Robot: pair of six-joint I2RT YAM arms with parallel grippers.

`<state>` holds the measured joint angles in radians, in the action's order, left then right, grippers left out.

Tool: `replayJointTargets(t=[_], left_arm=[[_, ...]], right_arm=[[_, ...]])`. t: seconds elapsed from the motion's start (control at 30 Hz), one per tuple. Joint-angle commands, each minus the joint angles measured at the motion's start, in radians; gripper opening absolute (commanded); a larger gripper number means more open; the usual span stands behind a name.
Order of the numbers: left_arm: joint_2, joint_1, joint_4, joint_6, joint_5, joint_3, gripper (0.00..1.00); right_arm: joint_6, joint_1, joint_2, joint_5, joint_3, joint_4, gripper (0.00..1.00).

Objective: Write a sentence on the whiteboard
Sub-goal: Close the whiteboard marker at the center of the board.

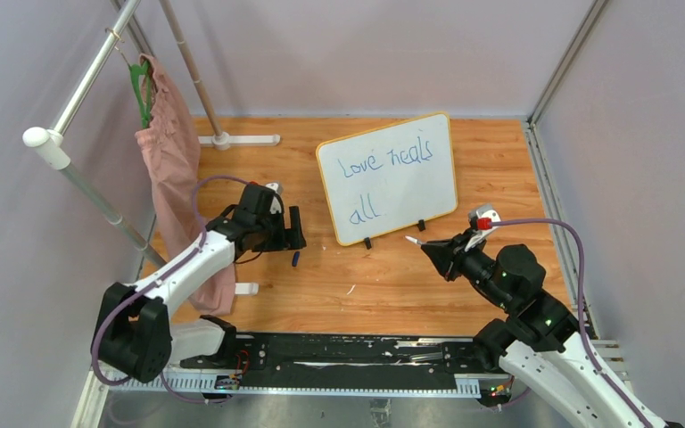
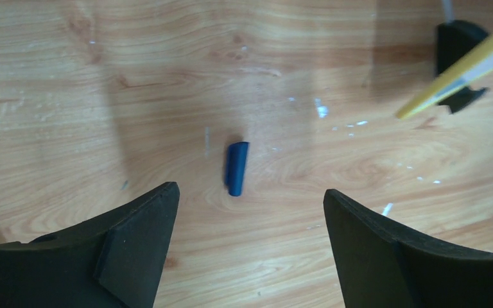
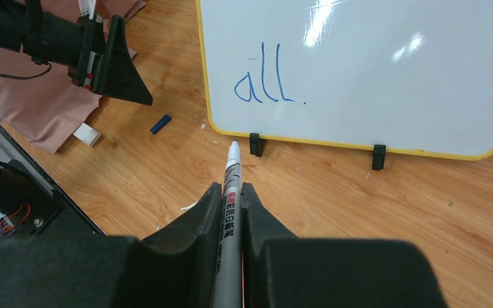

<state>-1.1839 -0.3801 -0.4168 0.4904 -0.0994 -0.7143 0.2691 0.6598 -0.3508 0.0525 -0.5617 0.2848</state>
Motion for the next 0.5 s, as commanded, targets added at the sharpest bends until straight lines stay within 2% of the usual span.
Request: replayJointTargets(t=[0.0, 0.33, 0.47], left_arm=[[-0.085, -0.015, -0.109, -0.086, 0.098, -0.063, 0.86], [-0.287, -0.144, -0.207, -0.197, 0.172, -0.198, 0.61], [-0.344, -0.144, -0.204, -0.210, 0.186, -0.222, 0.57]], right_arm=[[-0.009, -0.011, 0.005, -0.002, 0.005, 0.003, 0.00], [-0.011, -0.011, 0.000, -0.001, 0.011, -0.018, 0.00], [-0.014, -0.012, -0.006, -0.006, 0.009, -0.020, 0.00]])
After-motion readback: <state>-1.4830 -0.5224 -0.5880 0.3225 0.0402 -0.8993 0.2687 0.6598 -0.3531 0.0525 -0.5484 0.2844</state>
